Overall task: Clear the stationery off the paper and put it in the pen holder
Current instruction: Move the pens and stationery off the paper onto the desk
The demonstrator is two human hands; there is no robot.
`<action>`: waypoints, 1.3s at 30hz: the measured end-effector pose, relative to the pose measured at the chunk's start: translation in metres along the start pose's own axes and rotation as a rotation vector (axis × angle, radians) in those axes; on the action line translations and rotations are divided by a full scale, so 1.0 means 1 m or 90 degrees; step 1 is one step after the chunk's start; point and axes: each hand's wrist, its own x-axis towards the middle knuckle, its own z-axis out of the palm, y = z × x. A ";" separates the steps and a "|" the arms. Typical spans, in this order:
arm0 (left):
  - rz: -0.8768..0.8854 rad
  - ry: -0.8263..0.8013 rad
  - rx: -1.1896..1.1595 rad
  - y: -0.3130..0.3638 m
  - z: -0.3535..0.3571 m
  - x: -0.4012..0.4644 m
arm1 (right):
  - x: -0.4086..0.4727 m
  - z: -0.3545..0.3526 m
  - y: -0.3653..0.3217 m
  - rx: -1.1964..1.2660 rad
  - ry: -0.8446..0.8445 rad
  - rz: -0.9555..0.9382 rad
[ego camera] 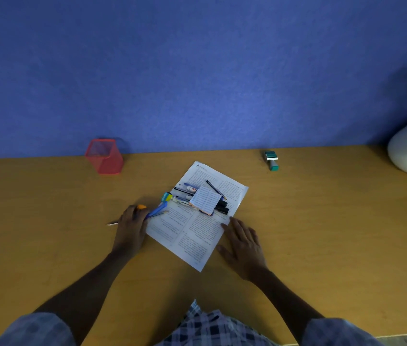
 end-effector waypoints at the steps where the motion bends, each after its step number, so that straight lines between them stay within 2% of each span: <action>1: -0.014 0.004 0.002 -0.005 -0.003 0.000 | 0.000 0.000 0.000 -0.001 0.001 0.000; 6: -0.098 0.008 0.020 -0.034 -0.019 0.002 | 0.000 0.002 0.002 0.000 0.011 -0.002; 11: -0.122 0.018 0.027 -0.052 -0.026 0.002 | 0.001 0.004 0.002 0.003 0.017 -0.004; 19: -0.144 0.044 0.074 -0.035 -0.024 0.010 | 0.001 0.004 0.001 0.006 0.013 0.002; 22: -0.121 0.049 0.074 -0.021 -0.022 0.019 | 0.001 0.004 0.001 0.015 0.012 0.002; 26: -0.050 -0.001 0.107 0.000 -0.015 0.037 | 0.001 0.006 0.002 0.001 0.000 0.008; 31: 0.079 -0.090 0.017 0.034 0.000 0.060 | 0.001 0.008 0.002 0.012 0.009 0.010; 34: 0.087 -0.130 0.005 0.045 0.006 0.067 | 0.001 0.009 0.002 0.015 0.017 0.010; 39: 0.043 -0.109 0.035 0.046 0.007 0.068 | 0.001 0.011 0.003 0.030 0.027 0.011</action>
